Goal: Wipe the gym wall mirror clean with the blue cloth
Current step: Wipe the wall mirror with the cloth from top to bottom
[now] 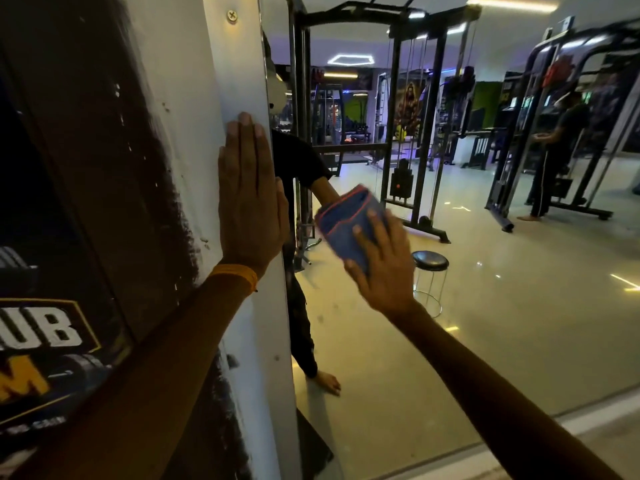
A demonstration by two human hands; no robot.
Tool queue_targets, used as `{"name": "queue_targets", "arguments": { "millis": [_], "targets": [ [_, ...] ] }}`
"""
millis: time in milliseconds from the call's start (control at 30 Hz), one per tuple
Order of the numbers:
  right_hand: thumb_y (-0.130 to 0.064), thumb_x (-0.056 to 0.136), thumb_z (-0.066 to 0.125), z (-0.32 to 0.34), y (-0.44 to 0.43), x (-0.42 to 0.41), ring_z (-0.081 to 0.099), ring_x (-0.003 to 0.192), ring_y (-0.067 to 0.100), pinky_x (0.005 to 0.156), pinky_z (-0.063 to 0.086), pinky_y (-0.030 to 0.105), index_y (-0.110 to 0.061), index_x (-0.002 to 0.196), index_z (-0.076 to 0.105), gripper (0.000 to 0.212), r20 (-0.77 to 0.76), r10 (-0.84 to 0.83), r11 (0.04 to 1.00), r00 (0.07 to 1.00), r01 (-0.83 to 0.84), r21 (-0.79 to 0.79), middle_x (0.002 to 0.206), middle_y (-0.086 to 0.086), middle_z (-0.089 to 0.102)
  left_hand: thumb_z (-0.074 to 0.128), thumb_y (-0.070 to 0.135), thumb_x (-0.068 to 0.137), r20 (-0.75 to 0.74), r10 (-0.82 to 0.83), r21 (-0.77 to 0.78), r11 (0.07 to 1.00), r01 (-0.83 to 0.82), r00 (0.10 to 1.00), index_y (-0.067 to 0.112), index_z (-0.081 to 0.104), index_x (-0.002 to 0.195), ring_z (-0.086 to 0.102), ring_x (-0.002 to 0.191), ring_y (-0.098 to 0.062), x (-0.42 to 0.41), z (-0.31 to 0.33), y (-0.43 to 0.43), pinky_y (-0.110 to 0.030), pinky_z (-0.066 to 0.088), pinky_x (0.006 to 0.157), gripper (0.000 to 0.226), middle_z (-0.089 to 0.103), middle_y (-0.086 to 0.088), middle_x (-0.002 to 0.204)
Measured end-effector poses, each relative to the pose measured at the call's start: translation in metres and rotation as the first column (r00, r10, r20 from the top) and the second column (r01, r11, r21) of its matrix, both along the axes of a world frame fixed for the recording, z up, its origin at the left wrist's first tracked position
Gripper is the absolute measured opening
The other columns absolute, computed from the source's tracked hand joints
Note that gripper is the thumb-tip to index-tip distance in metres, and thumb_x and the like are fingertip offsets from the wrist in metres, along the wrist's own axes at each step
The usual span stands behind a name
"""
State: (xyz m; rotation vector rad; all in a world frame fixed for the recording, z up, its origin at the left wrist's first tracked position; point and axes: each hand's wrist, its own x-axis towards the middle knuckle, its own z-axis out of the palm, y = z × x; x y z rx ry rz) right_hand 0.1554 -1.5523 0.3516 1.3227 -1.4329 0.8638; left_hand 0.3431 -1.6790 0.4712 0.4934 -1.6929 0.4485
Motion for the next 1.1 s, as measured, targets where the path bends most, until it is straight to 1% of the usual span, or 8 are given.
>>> {"name": "queue_targets", "arguments": {
  "millis": [133,300,400,500,633,733,933,1100],
  "targets": [
    [-0.041,0.102,0.047,0.001,-0.011,0.016,0.013,0.158,0.031,0.127,0.015,0.053,-0.007,0.153,0.031,0.063,0.262,0.0,0.987,0.965,0.043,-0.158,0.167,0.011,0.02,0.049,0.014,0.106,-0.004,0.01,-0.007,1.0,-0.01,1.0,-0.006,0.025,0.158,0.024,0.154,-0.044,-0.001,0.001,0.0,-0.048,0.016,0.128,0.061,0.027,-0.029,0.165],
    [-0.039,0.098,0.054,-0.096,0.0,0.042,0.009,0.159,0.025,0.126,0.017,0.049,-0.012,0.149,0.037,0.06,-0.08,-0.031,0.968,0.996,0.05,0.247,0.165,0.01,0.024,0.05,0.013,0.105,-0.017,-0.018,-0.015,1.0,0.018,1.0,-0.007,0.025,0.157,0.025,0.153,-0.044,0.0,-0.001,0.003,-0.049,0.018,0.128,0.061,0.029,-0.03,0.164],
    [-0.038,0.1,0.052,-0.036,0.002,0.006,0.028,0.153,0.032,0.119,0.031,0.057,-0.012,0.151,0.036,0.059,0.058,0.01,0.995,0.998,-0.015,0.095,0.16,0.01,0.033,0.048,0.016,0.106,-0.02,-0.014,-0.019,1.0,0.014,1.0,-0.007,0.026,0.157,0.026,0.152,-0.044,0.0,-0.001,0.001,-0.049,0.019,0.127,0.06,0.03,-0.029,0.163],
    [-0.048,0.108,0.034,-0.002,0.002,-0.017,0.008,0.159,0.028,0.127,0.018,0.055,-0.025,0.163,0.015,0.063,0.145,-0.063,0.992,0.987,0.078,-0.099,0.172,-0.001,0.009,0.046,0.015,0.106,-0.051,-0.027,-0.032,0.999,0.026,0.998,-0.009,0.031,0.155,0.031,0.15,-0.046,-0.003,-0.002,-0.001,-0.054,0.027,0.126,0.056,0.034,-0.031,0.161],
    [-0.036,0.099,0.058,-0.117,-0.003,0.045,0.005,0.158,0.032,0.117,0.034,0.064,-0.025,0.158,0.028,0.067,0.04,-0.139,0.98,0.99,0.132,0.148,0.167,0.009,0.021,0.049,0.015,0.107,-0.019,-0.045,-0.027,0.999,0.044,0.999,-0.009,0.031,0.155,0.031,0.15,-0.046,-0.001,-0.025,0.0,-0.054,0.026,0.126,0.056,0.034,-0.031,0.16],
    [-0.026,0.089,0.068,-0.161,0.011,0.05,0.017,0.153,0.033,0.122,0.023,0.056,-0.023,0.151,0.037,0.07,-0.214,-0.096,0.932,0.972,0.163,0.324,0.158,0.008,0.032,0.051,0.017,0.108,0.034,-0.012,-0.015,1.0,0.012,0.999,-0.005,0.025,0.157,0.027,0.152,-0.043,0.002,-0.059,0.002,-0.051,0.022,0.127,0.06,0.033,-0.029,0.162],
    [-0.048,0.108,0.031,-0.067,0.014,-0.023,0.003,0.159,0.03,0.128,0.013,0.052,-0.027,0.165,0.002,0.067,0.175,-0.14,0.988,0.975,0.15,-0.047,0.173,-0.002,-0.006,0.047,0.016,0.108,0.048,-0.041,0.01,0.999,0.041,0.998,-0.006,0.024,0.157,0.023,0.151,-0.045,0.001,-0.094,0.001,-0.052,0.019,0.128,0.058,0.031,-0.031,0.161],
    [-0.049,0.109,0.034,-0.175,0.004,0.041,-0.004,0.16,0.029,0.13,0.001,0.046,-0.02,0.161,0.022,0.061,0.072,-0.141,0.967,0.987,0.122,0.225,0.17,0.01,0.013,0.052,0.01,0.105,0.052,-0.057,0.022,0.998,0.055,0.997,-0.01,0.026,0.156,0.023,0.151,-0.049,0.003,-0.093,0.002,-0.054,0.02,0.128,0.061,0.03,-0.033,0.161]
  ]
}}
